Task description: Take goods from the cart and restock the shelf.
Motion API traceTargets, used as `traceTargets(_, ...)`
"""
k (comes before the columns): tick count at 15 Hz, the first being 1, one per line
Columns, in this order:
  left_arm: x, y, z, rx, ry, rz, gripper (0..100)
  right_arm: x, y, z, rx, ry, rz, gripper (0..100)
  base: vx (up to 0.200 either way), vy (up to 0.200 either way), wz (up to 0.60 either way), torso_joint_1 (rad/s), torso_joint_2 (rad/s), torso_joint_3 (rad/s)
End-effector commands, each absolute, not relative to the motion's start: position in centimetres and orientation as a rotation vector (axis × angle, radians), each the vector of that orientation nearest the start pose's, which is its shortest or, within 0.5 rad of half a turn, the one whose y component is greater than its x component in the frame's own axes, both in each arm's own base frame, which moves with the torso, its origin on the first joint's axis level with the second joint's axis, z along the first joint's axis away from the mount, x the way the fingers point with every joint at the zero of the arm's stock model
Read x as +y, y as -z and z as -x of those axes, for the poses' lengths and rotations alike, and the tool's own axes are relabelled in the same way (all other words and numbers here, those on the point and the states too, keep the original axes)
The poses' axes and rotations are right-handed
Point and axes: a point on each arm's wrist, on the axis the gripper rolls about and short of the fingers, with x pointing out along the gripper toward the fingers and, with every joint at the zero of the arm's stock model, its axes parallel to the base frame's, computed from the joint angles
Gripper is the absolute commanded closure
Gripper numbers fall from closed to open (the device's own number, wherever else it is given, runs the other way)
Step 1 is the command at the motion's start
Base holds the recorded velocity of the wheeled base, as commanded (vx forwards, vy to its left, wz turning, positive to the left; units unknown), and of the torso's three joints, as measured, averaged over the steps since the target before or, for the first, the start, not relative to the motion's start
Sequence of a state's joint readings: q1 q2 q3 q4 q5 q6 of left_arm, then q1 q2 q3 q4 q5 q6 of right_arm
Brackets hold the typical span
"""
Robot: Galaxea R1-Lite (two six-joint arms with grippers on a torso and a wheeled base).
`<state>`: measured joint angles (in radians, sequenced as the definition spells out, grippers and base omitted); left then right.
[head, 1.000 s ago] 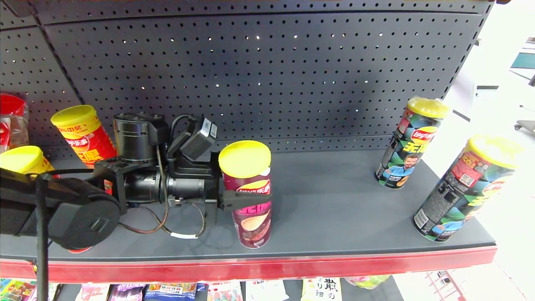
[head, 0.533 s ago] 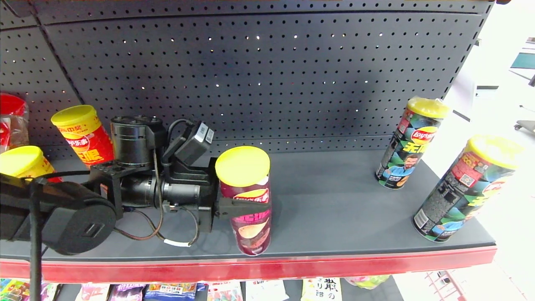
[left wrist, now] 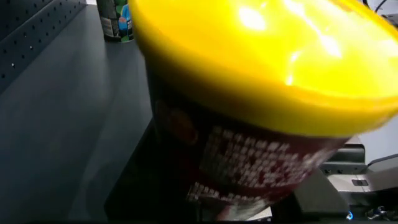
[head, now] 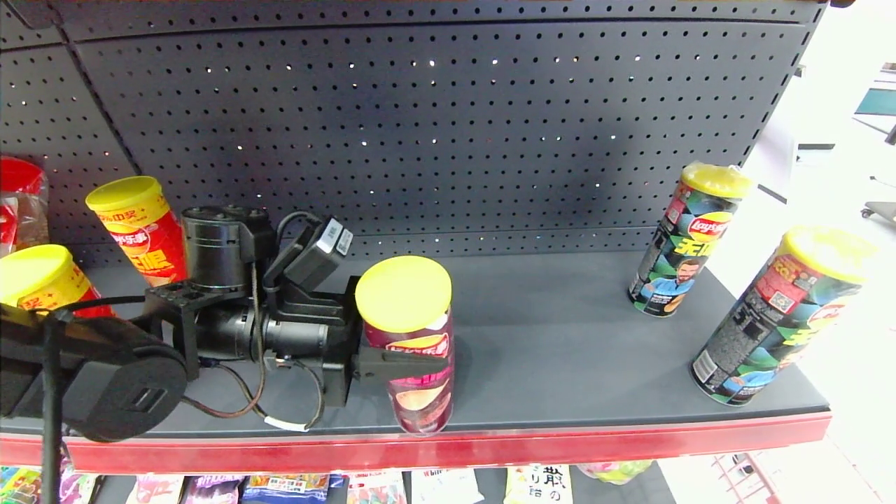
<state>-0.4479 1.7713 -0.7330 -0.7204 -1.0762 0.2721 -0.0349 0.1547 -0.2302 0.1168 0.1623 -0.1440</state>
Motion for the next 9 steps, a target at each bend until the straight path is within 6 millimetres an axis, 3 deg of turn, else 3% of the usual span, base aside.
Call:
traceTargets(1, -14.75, -15.09, -26.13, 0.142, 1.538, -0.102, 100, 0.45, -13.09, 2.57, 0.030, -0.131, 0.140, 100, 0.000, 0.000, 0.00, 0.000, 0.00, 0.000)
traceTargets(9, -14.86, -15.43, -26.40, 0.134, 1.522, -0.105, 100, 0.46, -13.04, 2.58, 0.030, -0.130, 0.140, 100, 0.000, 0.000, 0.00, 0.000, 0.00, 0.000)
